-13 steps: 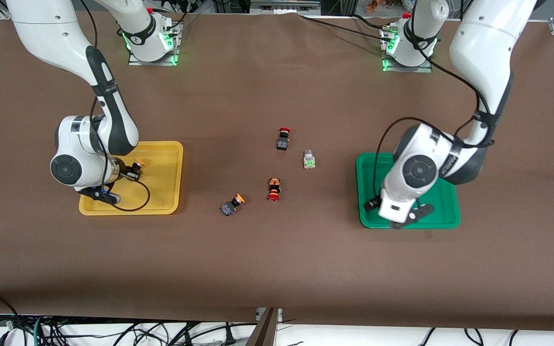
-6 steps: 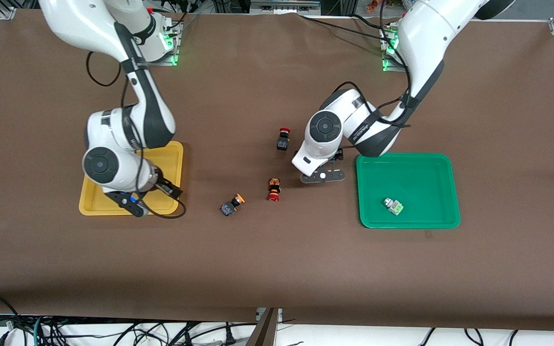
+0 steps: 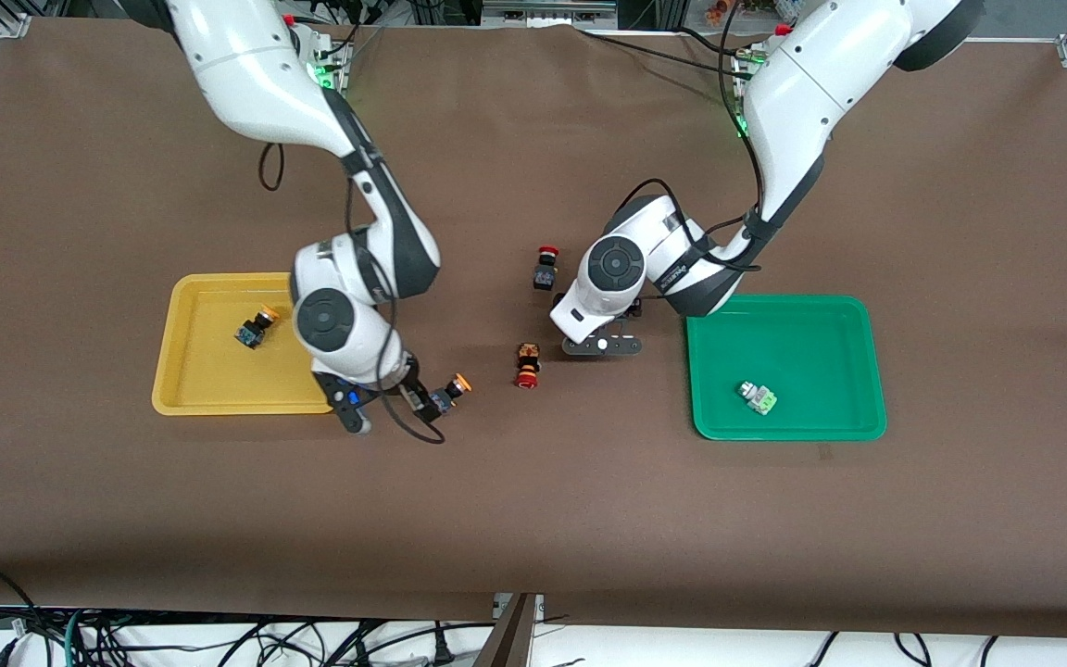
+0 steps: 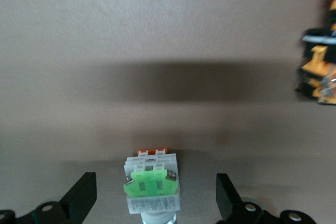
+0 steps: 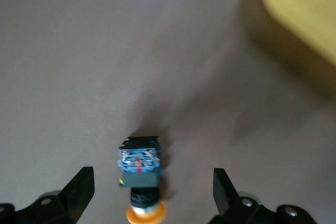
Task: Place green and yellow buttons in trays
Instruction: 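Carry both buttons to the matching trays and release them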
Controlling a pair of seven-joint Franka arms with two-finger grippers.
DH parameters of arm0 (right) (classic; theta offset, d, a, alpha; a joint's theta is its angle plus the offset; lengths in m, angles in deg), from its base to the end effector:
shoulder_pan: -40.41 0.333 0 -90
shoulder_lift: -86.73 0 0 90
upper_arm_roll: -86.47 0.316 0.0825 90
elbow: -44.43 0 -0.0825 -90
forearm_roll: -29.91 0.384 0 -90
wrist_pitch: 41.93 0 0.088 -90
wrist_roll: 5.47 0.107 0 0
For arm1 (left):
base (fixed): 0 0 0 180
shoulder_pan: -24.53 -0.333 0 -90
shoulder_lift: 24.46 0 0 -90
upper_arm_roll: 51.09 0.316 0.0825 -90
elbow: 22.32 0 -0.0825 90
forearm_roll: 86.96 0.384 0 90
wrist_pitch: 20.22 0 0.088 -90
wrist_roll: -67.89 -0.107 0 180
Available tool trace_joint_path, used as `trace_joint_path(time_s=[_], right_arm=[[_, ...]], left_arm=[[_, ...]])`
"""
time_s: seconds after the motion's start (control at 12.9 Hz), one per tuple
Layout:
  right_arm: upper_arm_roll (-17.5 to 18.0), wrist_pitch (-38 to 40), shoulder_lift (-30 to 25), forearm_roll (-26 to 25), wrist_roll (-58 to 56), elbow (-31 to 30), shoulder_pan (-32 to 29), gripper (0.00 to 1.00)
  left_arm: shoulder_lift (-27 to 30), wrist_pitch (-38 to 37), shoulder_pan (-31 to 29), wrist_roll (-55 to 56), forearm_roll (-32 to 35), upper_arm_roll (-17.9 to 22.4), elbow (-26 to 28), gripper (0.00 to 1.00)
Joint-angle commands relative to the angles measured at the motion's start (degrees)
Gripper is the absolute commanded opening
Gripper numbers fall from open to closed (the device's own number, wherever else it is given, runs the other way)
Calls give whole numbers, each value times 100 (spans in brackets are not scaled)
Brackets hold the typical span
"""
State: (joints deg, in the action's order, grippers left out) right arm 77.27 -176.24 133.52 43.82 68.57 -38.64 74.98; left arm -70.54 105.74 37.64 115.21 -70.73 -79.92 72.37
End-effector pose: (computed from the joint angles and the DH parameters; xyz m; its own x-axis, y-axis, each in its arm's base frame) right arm 0.6495 0.3369 0.2121 0.5778 -0.8149 -0.0444 -0.8140 -0.5715 -0.1035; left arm 0.5222 -0.4113 0.1729 0.9783 0.0124 -0.2068 0.0135 -0.9999 0.0040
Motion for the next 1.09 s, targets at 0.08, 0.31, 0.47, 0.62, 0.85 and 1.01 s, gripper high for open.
trace_joint_path(time_s=[0.08,0.31,0.47,0.62,0.85,1.01], right_arm=[[-39,-437,330,102,453,239,68,100],[-39,-482,462,41,428,239,138,98],[-39,-482,471,-56,454,239,182,16],[-56,-456,454,-117,375,239,182,0],[-213,261,157,-249,183,230,130,0],[-415,1043,-221,-223,-422,117,86,0]], left_arm=[[-103,42,8,-74,144,18,-38,34],[-33,-19,-45,-100,144,9,-74,15],[99,-176,-89,-100,144,0,-82,15],[484,-798,-229,-266,144,9,-144,17],[933,-1319,-1114,-1896,144,-8,-153,20],[943,-1390,-1730,-2997,144,18,-153,22]])
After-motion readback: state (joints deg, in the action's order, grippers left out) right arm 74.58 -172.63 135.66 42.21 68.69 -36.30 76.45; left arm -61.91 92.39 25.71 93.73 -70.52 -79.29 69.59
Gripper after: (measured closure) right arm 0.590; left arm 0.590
